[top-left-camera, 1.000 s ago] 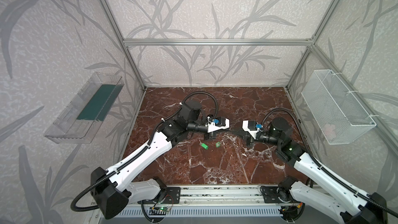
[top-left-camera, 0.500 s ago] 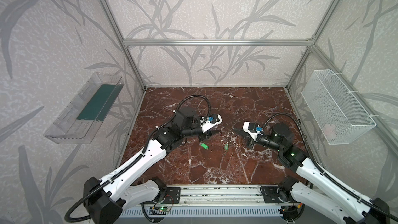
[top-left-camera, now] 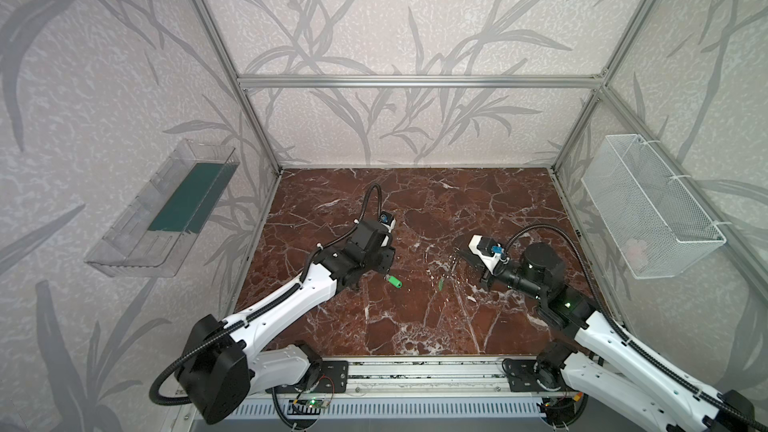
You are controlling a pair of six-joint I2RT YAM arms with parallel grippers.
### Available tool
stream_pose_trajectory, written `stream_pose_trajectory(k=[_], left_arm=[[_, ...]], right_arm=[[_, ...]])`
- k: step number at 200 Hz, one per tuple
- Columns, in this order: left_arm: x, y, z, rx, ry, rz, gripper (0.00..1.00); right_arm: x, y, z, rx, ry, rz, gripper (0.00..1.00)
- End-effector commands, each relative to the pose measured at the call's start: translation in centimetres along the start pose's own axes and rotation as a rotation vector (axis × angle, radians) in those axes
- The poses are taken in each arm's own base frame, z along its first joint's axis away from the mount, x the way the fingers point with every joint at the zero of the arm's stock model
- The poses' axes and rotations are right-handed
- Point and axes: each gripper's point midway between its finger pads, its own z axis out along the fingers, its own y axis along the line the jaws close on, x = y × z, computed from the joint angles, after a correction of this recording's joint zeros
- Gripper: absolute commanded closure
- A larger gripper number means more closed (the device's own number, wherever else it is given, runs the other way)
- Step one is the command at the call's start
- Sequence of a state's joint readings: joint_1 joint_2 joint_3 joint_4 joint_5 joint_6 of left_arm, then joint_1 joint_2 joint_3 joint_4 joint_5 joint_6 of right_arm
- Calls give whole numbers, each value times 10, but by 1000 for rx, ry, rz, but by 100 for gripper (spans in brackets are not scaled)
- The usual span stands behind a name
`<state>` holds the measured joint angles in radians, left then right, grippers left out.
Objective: Put the keys on the keyring
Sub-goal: 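Release the ring with the left gripper and lower it toward the green-tagged key, then close the left gripper on the ring of the green-tagged key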
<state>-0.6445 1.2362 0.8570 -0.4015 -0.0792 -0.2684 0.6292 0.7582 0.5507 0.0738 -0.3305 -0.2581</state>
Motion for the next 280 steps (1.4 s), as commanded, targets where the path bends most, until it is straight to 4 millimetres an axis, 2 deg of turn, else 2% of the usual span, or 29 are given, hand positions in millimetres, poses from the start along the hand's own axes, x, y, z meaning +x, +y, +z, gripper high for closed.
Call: stream_pose_trajectory(k=[1,39,71,120,150,229,280], left_arm=[[29,18,13,-80,47,-236,55],[58,25,31,-65,41,-303,57],[64,20,43,-6,39,-313,62],[69,-1,60,130,70,-285,66],[78,1,68,124,110,-287,70],[94,-4,79,145,189,-272,72],[96,0,79,130,186,-272,79]], right_arm=[[-1,6,-5,-5,-16,26,100],[2,21,-4,-52,-12,32,100],[7,26,0,-76,3,41,100],[12,28,3,-81,14,44,100],[14,27,4,-80,18,45,100],[19,27,10,-82,38,46,100],[19,26,10,-79,40,42,100]])
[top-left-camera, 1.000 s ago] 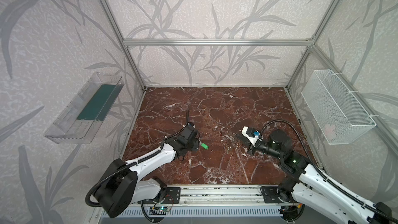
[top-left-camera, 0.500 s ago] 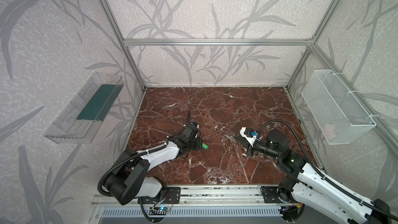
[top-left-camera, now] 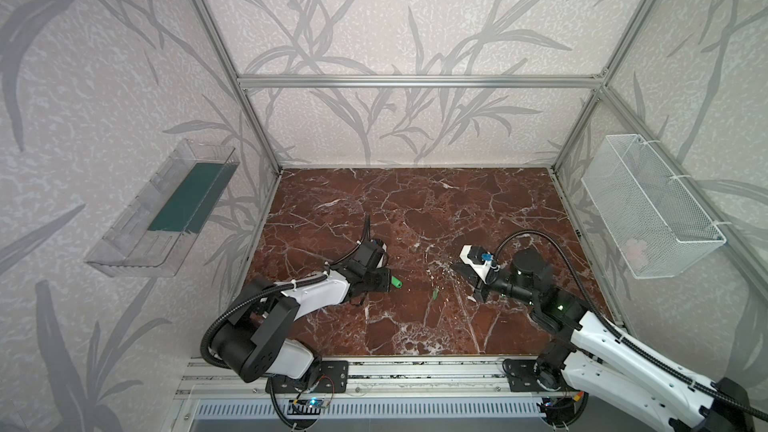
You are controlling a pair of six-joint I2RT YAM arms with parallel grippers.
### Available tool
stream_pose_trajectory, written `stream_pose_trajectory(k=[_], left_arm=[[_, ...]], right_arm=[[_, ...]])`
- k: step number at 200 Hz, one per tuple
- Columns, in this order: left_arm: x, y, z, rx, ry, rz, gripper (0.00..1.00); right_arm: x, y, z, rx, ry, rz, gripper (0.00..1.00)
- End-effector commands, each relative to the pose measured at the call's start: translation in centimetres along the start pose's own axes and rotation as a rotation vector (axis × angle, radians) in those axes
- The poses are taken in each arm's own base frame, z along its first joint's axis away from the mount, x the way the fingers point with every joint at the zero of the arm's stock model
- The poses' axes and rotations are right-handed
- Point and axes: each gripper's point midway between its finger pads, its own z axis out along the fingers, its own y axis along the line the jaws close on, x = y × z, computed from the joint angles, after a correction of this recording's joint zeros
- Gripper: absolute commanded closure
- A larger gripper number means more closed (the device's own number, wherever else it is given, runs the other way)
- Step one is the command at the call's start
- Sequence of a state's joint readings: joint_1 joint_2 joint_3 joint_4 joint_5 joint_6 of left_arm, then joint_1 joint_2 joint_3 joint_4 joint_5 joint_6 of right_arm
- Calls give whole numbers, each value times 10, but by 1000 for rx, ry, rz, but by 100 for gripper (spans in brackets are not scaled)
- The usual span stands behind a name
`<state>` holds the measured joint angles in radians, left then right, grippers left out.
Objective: Put the keys on the keyring
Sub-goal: 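Close the left gripper on the ring of the green-tagged key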
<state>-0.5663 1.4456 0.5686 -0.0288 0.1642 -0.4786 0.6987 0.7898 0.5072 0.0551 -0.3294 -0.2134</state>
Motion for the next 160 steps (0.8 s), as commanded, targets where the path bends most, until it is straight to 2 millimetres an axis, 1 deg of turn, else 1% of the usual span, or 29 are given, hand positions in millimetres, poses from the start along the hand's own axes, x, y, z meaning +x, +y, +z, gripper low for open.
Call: stream_pose_trajectory(k=[1,26,69,126,146,160], left_arm=[[-1,2,0,-4,-6,-3,80],[-2,-2,1,18,-7,5,83],[0,0,3,9,3,15,89],[4,10,6,-43,23,18,89],[3,8,5,-34,17,24,89],[1,5,5,-19,3,29,91]], right_arm=[[-10,-1,0,7,-35,-18,100],[-11,0,0,2,-35,-22,100],[-10,0,1,0,-33,-20,100],[-9,0,-2,6,-31,-17,100],[-10,0,-3,5,-34,-19,100],[-11,0,-3,5,-36,-20,100]])
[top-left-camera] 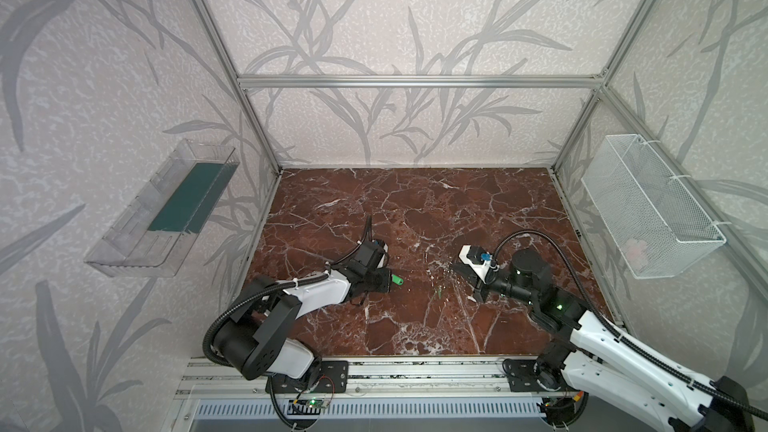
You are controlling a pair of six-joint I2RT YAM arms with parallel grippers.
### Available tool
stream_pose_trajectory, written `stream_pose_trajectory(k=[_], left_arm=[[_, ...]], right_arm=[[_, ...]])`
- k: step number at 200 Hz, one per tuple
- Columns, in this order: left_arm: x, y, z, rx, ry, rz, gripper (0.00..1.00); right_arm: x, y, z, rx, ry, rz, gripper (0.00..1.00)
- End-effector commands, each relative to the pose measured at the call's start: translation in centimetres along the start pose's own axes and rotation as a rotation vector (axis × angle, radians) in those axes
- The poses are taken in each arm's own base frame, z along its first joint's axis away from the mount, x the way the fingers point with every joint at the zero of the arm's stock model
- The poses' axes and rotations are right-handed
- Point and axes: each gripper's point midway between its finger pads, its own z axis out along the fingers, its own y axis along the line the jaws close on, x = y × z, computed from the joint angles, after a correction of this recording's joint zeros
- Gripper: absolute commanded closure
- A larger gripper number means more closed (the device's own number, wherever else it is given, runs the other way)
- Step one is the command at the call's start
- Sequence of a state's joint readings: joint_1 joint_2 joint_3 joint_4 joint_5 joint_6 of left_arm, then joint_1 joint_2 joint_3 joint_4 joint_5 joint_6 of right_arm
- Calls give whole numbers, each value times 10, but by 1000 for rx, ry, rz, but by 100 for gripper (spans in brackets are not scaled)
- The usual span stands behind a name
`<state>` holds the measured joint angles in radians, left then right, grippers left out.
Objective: Put the keys on the keyring
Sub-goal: 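Close the left gripper on the ring of the green-tagged key, then lift the key with the left gripper toward the plate held by the right gripper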
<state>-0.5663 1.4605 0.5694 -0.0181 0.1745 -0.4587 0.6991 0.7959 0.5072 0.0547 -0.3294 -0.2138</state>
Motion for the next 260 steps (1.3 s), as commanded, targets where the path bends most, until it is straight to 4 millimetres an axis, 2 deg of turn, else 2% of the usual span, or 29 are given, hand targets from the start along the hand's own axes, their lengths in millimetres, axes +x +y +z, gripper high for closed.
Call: stream_pose_trajectory(k=[1,36,60,80,104,126,143,180,209,232,260], left_arm=[[-1,6,2,-26,-6,10,91],[-4,-2,-2,15,-21,48,99],[-13,-13,-16,57,-57,107,100],[-28,-31,-42,109,-136,216,100],[-46,-58,-81,183,-244,374,100],[-52,-90,-119,282,-289,538,100],[-50,-111,-140,330,-276,657,100],[-46,-159,-172,440,-252,848,100],[-48,-191,-196,531,-277,930,100],[-49,-207,-212,593,-308,961,100],[-47,-218,-218,640,-305,974,100]], right_arm=[[-12,0,-4,7,-40,-20,100],[-12,0,-5,8,-42,-21,100],[-11,0,-7,13,-38,-32,100],[-14,2,-11,5,-40,-72,100],[-19,6,-15,-13,-51,-125,100],[-26,7,-17,-16,-57,-166,100],[-35,5,-18,-4,-79,-193,100],[-51,1,-20,25,-143,-253,100],[-62,3,-23,34,-185,-309,100],[-71,6,-26,33,-211,-342,100],[-79,9,-29,40,-250,-373,100]])
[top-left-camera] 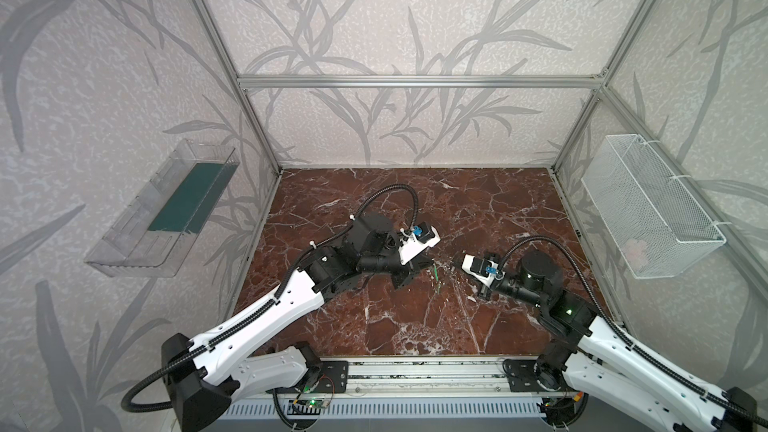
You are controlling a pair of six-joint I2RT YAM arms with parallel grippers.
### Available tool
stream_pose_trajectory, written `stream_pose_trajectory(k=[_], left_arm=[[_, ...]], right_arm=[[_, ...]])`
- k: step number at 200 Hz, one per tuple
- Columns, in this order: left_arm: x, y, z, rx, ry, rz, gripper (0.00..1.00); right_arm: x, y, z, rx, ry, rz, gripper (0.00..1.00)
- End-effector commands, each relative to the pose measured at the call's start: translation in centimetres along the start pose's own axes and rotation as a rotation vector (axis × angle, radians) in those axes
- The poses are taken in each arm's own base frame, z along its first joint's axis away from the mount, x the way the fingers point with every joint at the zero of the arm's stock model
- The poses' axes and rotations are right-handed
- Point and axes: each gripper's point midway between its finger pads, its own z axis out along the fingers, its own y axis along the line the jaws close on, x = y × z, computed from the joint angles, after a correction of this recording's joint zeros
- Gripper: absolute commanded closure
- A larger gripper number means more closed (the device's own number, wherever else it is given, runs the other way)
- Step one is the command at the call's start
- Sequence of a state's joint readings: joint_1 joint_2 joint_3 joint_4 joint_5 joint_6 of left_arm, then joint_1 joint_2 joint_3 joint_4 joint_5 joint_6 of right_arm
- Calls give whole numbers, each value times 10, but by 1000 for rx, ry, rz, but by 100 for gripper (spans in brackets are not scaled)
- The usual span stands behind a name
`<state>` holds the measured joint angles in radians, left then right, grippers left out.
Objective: Put the keys on the keyring
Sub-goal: 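Lift the key with the left gripper toward the plate held by the right gripper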
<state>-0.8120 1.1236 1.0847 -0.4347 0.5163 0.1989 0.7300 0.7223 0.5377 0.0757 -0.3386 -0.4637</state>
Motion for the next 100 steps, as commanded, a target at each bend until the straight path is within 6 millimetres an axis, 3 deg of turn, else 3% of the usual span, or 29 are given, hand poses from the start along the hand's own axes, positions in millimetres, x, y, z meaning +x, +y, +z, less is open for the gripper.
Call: stream_pose_trajectory(k=[1,100], left_arm=[[-9,-13,-1,70,-10,41,100],[-19,-11,10,69,-37,-7,100]], right_arm=[[-40,-12,-8,52,-122,-78,100],[-45,-5,-7,34,-145,-111,100]])
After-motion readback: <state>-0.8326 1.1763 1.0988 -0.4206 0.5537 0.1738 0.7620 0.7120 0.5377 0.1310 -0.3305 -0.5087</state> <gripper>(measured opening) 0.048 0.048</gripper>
